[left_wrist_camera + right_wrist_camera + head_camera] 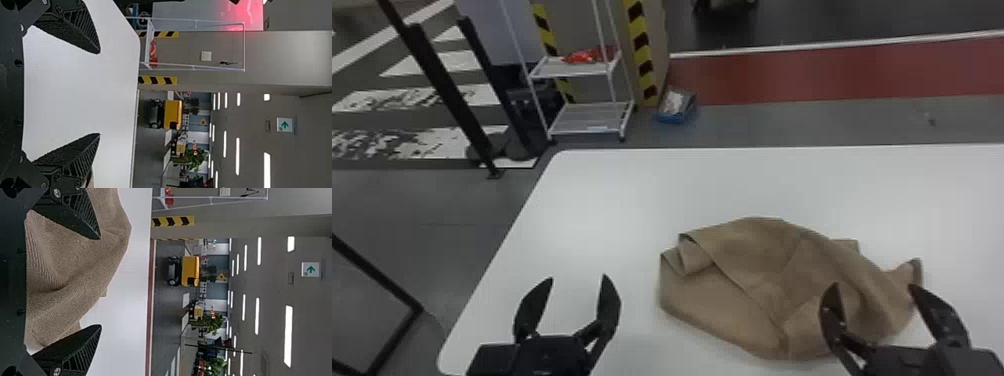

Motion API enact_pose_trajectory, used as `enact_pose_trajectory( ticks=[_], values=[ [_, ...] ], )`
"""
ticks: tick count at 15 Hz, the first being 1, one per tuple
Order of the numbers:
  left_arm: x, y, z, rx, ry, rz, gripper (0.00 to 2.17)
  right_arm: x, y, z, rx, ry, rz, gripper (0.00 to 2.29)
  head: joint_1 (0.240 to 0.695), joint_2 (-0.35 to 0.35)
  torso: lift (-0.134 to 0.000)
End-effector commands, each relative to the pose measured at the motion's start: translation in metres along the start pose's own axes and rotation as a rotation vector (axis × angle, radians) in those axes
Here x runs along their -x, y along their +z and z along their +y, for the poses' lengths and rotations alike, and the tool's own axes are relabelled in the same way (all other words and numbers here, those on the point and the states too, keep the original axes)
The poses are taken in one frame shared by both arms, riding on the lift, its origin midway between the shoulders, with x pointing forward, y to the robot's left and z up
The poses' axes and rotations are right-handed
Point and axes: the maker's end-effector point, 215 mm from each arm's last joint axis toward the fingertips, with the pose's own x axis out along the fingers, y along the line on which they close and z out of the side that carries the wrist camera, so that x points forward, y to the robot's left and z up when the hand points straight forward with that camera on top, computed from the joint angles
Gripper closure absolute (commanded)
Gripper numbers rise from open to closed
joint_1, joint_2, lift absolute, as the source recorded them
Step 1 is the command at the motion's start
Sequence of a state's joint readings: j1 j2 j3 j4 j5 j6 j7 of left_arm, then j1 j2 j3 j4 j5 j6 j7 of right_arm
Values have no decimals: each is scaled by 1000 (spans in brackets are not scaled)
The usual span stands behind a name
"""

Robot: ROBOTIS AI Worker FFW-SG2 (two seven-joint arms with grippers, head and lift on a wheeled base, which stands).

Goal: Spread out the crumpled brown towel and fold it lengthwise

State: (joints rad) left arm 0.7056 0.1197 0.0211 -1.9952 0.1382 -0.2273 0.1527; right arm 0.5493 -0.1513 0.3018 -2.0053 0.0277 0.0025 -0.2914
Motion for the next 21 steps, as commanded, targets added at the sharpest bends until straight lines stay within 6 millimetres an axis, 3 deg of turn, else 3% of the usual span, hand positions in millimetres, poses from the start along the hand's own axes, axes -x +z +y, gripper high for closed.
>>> enact_pose_trajectory(
  ticks=[1,16,19,21],
  values=[
    [0,0,-2,3,-2,0,147,0,0,2,-1,3,1,76,695,215,-120],
    [0,-1,-10,8,-14,3,147,7,3,4,-7,9,-7,76,695,209,-120],
    [4,2,-14,-4,-20,-1,147,8,3,10,-1,26,-9,76,695,209,-120],
    [5,3,-13,-5,-17,-1,147,11,7,26,28,62,-23,76,695,210,-120]
  ],
)
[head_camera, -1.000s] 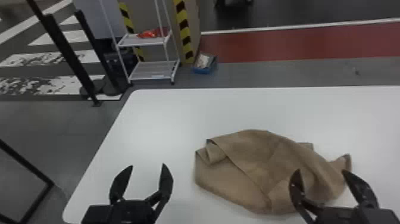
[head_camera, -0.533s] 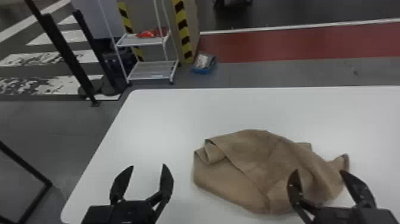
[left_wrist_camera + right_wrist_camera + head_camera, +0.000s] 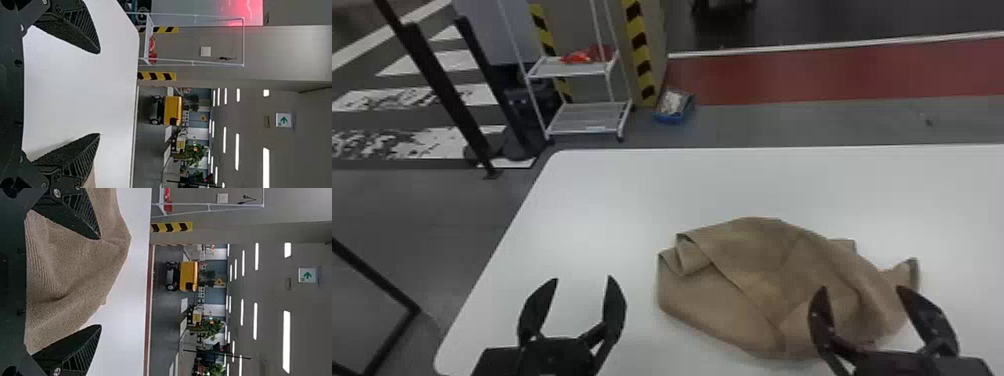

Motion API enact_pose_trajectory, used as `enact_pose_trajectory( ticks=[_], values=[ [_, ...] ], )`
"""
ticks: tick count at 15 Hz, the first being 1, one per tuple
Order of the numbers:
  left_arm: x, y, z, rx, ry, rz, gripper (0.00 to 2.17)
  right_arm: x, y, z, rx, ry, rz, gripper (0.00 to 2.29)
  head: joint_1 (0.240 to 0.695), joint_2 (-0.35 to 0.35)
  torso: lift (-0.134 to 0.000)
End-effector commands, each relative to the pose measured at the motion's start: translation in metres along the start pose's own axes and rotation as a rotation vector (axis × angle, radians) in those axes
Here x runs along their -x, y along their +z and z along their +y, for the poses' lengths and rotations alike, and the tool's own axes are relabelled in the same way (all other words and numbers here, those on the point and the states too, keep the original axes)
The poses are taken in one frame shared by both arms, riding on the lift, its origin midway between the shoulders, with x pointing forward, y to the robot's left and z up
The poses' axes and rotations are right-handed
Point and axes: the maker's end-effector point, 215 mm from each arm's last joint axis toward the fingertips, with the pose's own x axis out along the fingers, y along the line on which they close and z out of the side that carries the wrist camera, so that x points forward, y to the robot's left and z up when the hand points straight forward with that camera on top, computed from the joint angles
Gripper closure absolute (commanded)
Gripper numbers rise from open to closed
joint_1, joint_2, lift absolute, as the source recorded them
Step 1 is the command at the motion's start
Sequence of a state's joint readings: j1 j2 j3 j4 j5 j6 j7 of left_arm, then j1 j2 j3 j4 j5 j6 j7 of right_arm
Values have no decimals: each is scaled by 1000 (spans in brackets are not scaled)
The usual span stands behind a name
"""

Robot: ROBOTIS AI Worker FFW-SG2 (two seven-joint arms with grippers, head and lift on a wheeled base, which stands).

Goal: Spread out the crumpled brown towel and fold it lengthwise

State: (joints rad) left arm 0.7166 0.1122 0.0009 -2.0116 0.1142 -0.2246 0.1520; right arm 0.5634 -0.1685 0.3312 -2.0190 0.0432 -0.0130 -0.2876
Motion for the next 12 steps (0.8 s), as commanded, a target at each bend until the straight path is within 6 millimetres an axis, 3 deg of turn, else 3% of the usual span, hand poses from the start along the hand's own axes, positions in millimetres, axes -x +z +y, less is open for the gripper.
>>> enact_pose_trajectory(
  ticks=[1,6,12],
  values=[
    [1,0,0,0,0,2,147,5,4,22,27,46,-13,76,695,221,-120],
    [3,0,-2,-7,-7,3,147,13,5,60,46,122,7,107,695,282,-120],
    [3,-3,-1,-11,-11,11,147,30,-48,77,193,173,199,134,695,324,-120]
  ],
)
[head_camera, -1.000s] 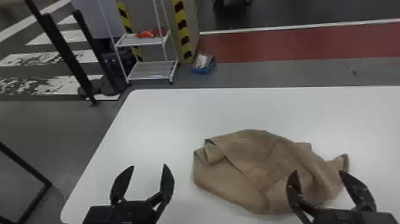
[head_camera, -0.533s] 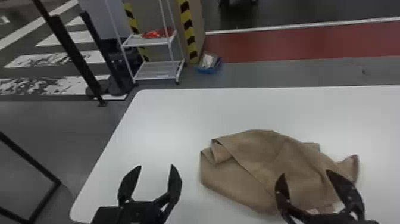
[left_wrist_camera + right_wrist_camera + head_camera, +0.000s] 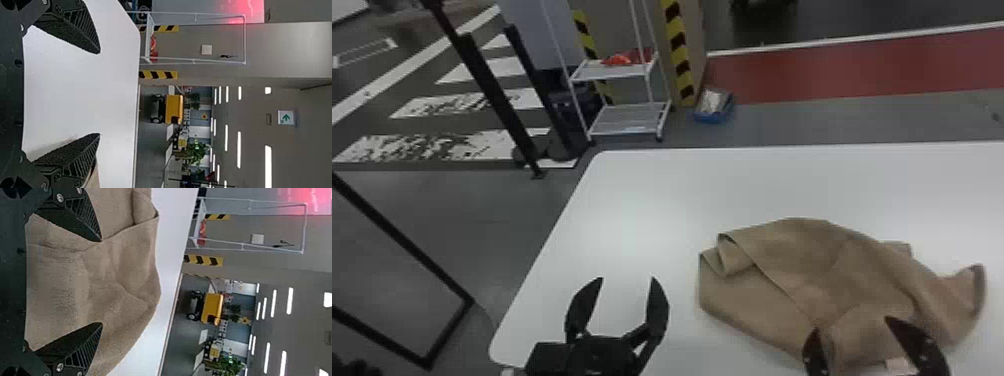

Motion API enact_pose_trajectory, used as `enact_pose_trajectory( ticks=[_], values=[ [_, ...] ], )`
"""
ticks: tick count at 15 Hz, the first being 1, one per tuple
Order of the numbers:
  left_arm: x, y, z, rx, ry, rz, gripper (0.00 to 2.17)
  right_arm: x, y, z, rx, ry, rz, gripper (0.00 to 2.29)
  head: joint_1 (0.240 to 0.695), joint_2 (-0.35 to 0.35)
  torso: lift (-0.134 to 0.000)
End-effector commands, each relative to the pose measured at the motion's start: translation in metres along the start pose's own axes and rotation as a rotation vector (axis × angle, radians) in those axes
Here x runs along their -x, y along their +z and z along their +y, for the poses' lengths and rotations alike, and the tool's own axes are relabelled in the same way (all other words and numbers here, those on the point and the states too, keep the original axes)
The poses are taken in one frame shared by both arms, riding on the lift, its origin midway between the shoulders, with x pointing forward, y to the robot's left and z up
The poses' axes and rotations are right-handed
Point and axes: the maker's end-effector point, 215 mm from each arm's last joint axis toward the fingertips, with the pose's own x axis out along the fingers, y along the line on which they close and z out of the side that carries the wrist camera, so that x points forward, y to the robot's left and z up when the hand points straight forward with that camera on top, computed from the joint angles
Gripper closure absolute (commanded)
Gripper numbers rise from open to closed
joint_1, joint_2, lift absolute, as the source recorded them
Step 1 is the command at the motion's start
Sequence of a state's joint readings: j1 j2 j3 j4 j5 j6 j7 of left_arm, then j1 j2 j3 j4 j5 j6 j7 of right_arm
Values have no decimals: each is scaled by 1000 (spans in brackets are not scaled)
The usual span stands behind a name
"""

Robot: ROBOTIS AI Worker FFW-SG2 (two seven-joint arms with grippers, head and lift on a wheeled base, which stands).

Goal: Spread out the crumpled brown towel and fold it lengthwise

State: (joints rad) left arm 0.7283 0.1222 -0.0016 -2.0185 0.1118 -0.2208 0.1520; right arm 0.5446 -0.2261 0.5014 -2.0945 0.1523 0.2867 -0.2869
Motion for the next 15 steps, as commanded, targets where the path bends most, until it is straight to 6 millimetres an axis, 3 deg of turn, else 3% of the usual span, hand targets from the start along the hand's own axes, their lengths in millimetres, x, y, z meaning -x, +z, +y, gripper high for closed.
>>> enact_pose_trajectory(
  ticks=[1,9,15],
  values=[
    [-1,-1,1,-2,-1,2,147,5,-11,12,43,27,31,134,695,328,-120],
    [-3,-7,3,1,-1,11,147,9,-37,10,91,26,107,242,695,350,-120],
    [-4,-11,4,-1,0,17,147,7,-40,8,98,24,114,478,695,341,-120]
  ],
)
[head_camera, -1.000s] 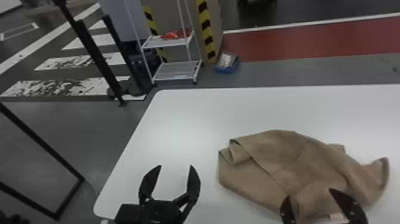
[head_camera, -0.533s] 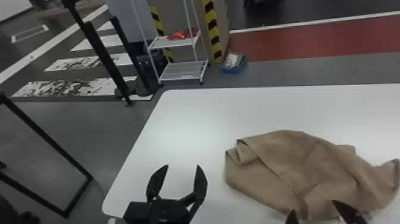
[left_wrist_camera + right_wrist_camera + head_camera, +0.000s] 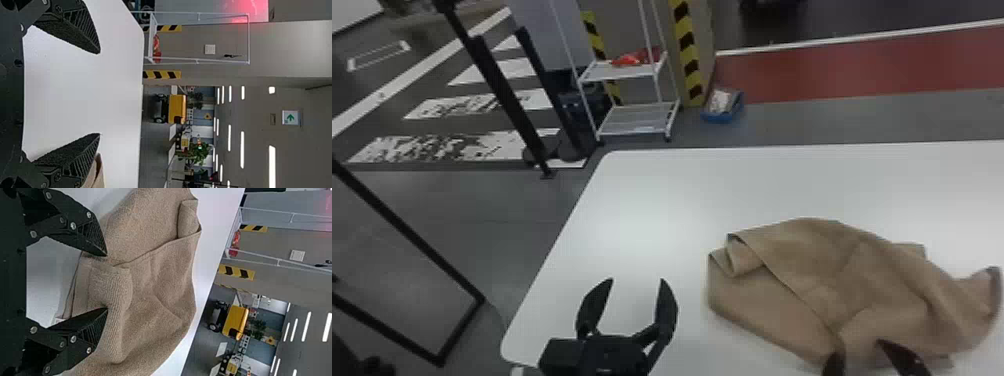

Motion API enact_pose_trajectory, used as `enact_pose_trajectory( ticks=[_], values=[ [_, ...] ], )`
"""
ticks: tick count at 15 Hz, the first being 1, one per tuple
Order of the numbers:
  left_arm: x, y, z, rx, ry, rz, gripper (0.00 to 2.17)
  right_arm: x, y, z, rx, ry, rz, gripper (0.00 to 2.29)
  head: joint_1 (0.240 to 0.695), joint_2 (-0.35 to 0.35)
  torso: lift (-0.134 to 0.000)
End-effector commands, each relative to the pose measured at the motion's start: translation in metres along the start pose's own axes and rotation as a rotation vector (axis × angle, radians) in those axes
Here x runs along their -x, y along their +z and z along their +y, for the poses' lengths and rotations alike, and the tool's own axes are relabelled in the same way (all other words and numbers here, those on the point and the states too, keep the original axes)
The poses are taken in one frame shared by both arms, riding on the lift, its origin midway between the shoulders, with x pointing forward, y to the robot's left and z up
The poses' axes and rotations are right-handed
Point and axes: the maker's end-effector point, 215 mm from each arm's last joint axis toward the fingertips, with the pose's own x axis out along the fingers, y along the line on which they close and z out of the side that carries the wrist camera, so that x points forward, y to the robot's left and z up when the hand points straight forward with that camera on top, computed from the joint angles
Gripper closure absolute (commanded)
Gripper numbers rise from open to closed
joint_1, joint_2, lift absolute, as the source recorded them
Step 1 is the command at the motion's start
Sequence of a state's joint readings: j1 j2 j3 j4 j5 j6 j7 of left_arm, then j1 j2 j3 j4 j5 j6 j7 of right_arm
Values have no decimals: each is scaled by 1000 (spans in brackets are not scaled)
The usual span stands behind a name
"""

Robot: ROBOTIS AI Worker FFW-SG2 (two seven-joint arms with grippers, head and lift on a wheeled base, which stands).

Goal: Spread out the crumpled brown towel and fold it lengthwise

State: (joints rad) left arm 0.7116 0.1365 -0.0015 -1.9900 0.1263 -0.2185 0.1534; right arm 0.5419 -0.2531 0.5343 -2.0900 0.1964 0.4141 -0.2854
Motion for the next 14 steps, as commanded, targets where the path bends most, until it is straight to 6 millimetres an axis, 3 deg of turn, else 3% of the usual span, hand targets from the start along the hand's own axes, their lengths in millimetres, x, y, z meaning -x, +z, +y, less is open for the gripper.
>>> enact_pose_trajectory(
  ticks=[1,2,3,5,8,10,12,14],
  values=[
    [0,-1,0,0,1,2,147,-1,1,0,0,-1,-3,623,695,341,-120],
    [0,-1,0,0,1,2,147,-1,1,0,0,-1,-3,768,695,340,-120],
    [0,-2,0,1,2,4,147,-1,2,0,-1,-1,-6,768,695,340,-120],
    [0,-2,0,1,2,4,147,0,2,-1,-2,-2,-9,1281,695,340,-120],
    [0,-2,0,0,1,4,147,3,12,-13,-17,-26,-34,1298,695,339,-120],
    [0,-2,1,2,1,4,151,8,26,-39,-30,-68,-60,1295,695,329,-120],
    [0,-1,1,2,1,1,147,17,41,-79,-34,-130,-86,1295,695,311,-120],
    [0,-1,1,4,0,1,147,27,41,-121,-30,-202,-85,1295,695,255,-120]
  ],
)
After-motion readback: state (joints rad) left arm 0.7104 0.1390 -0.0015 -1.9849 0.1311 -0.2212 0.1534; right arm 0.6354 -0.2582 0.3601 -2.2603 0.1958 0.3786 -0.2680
